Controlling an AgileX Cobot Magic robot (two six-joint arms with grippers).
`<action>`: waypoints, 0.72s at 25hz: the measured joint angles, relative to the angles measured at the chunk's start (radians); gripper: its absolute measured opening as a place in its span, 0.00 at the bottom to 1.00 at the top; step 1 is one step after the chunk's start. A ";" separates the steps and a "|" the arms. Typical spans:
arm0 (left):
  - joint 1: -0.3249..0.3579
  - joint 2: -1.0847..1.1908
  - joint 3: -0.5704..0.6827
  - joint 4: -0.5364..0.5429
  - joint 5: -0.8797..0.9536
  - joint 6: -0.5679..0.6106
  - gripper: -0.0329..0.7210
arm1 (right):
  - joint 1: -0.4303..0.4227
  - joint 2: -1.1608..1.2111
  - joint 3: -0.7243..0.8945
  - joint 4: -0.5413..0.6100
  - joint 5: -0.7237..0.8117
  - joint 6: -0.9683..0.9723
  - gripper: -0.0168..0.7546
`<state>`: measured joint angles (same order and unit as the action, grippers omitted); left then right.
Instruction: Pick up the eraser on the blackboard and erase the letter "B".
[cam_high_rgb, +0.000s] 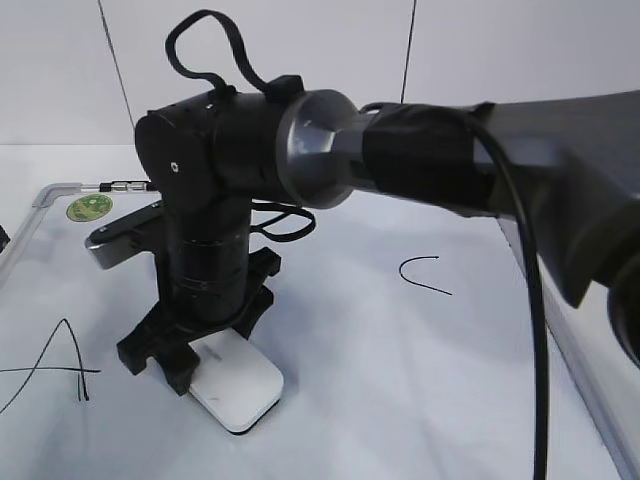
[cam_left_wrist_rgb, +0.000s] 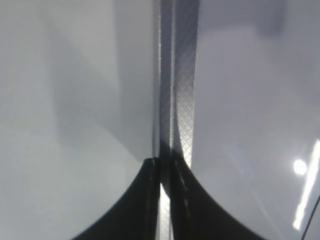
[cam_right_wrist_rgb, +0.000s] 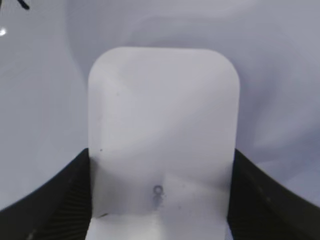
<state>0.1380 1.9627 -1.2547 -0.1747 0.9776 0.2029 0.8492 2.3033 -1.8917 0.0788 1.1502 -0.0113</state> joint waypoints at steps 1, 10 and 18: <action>0.000 0.000 0.000 0.004 -0.002 0.000 0.08 | 0.000 0.002 -0.002 0.000 -0.004 -0.002 0.69; 0.000 0.000 0.000 0.015 -0.015 0.000 0.08 | 0.000 0.004 -0.002 -0.015 -0.058 -0.008 0.69; 0.000 0.000 0.000 0.018 -0.020 -0.001 0.08 | -0.045 0.010 -0.004 0.003 -0.120 -0.013 0.69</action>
<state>0.1380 1.9627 -1.2547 -0.1563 0.9573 0.2016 0.8045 2.3138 -1.8960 0.0814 1.0301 -0.0242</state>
